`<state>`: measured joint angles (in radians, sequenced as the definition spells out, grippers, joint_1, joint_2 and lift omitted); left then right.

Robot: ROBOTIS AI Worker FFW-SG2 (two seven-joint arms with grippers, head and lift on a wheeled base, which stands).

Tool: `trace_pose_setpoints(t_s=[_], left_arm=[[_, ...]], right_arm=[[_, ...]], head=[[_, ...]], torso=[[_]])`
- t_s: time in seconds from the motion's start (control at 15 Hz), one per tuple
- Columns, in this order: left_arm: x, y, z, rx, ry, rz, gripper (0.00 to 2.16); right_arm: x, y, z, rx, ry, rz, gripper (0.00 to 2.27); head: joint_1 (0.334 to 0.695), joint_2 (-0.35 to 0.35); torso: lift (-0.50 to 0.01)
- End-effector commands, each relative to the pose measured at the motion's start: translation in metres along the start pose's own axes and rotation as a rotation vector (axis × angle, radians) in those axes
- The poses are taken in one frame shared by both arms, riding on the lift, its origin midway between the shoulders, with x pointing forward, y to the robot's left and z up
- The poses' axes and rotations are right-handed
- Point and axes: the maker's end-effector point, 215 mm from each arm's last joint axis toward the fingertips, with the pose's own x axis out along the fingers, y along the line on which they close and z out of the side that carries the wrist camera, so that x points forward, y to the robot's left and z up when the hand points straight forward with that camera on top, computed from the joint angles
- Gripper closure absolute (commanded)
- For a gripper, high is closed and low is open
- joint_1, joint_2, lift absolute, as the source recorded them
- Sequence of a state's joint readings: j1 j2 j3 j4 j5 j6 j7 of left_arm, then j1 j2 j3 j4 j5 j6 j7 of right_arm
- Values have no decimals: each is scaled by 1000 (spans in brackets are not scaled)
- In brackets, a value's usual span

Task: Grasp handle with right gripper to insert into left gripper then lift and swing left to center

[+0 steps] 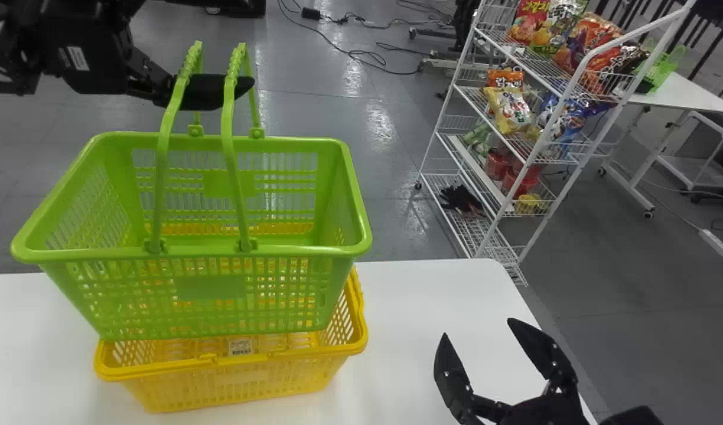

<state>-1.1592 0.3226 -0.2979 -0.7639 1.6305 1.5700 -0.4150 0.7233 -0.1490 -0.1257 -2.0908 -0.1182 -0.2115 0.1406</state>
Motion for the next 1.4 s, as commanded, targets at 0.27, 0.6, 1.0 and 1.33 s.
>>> trace_pose_setpoints(t_s=[0.27,0.6,1.0,1.33], left_arm=[[-11,-32,17,33,-22,-16,674],[-20,-43,26,15,-49,-48,1835],[-34,-51,32,55,-51,11,2121],[-111,-40,42,68,-131,137,2121]], right_arm=[[-7,2,-8,9,-13,-7,60],[-8,3,-8,16,-27,-13,63],[-10,2,-7,21,-45,-23,70],[-17,-8,-2,21,-66,-38,73]], head=[[594,-261],[580,-247],[569,-238],[569,-195]], torso=[[-93],[-93],[-93],[-93]])
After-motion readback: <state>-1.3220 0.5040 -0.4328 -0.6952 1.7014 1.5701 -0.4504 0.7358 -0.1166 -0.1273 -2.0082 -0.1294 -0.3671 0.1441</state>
